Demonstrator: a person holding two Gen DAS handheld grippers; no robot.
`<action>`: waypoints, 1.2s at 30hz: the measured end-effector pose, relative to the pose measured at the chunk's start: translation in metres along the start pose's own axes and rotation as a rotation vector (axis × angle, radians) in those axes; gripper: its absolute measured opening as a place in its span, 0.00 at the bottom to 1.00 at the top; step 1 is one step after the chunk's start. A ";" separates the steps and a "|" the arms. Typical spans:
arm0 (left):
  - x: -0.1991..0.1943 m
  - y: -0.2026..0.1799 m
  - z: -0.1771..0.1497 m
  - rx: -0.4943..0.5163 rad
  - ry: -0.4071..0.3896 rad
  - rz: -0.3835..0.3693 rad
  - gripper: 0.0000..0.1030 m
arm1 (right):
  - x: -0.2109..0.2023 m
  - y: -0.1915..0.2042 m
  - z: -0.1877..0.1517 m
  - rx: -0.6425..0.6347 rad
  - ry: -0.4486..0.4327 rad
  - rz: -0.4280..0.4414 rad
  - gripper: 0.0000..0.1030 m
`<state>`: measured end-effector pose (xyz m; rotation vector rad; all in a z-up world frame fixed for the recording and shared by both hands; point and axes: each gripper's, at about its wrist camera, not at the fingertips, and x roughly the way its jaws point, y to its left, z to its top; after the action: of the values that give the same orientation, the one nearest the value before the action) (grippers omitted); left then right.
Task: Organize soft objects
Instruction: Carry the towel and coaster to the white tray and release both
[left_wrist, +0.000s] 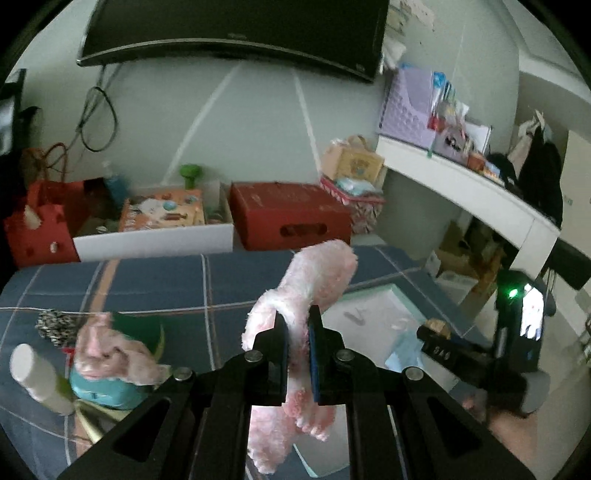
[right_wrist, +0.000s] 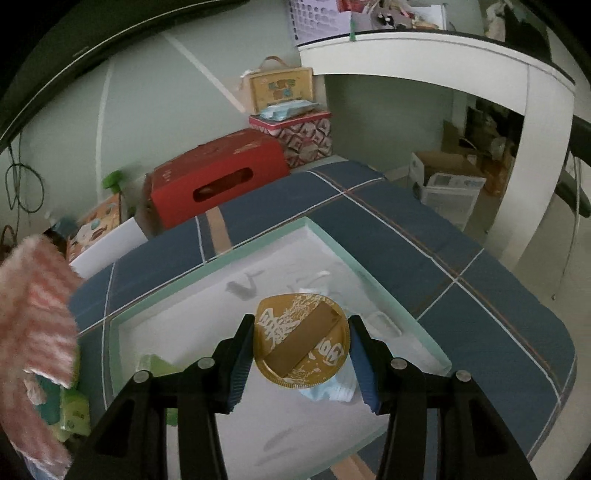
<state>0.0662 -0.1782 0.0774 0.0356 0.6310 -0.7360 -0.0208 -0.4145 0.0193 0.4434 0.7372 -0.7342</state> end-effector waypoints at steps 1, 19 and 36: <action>0.008 -0.001 -0.002 0.003 0.013 0.003 0.09 | 0.002 0.001 0.001 -0.004 0.001 -0.002 0.50; 0.118 0.006 -0.038 -0.052 0.229 -0.023 0.09 | 0.044 0.019 -0.001 -0.048 0.084 -0.015 0.50; 0.122 -0.010 -0.039 -0.068 0.281 -0.114 0.10 | 0.036 0.021 0.000 -0.059 0.071 -0.026 0.51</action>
<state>0.1087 -0.2512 -0.0193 0.0408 0.9315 -0.8266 0.0129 -0.4167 -0.0046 0.4084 0.8303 -0.7219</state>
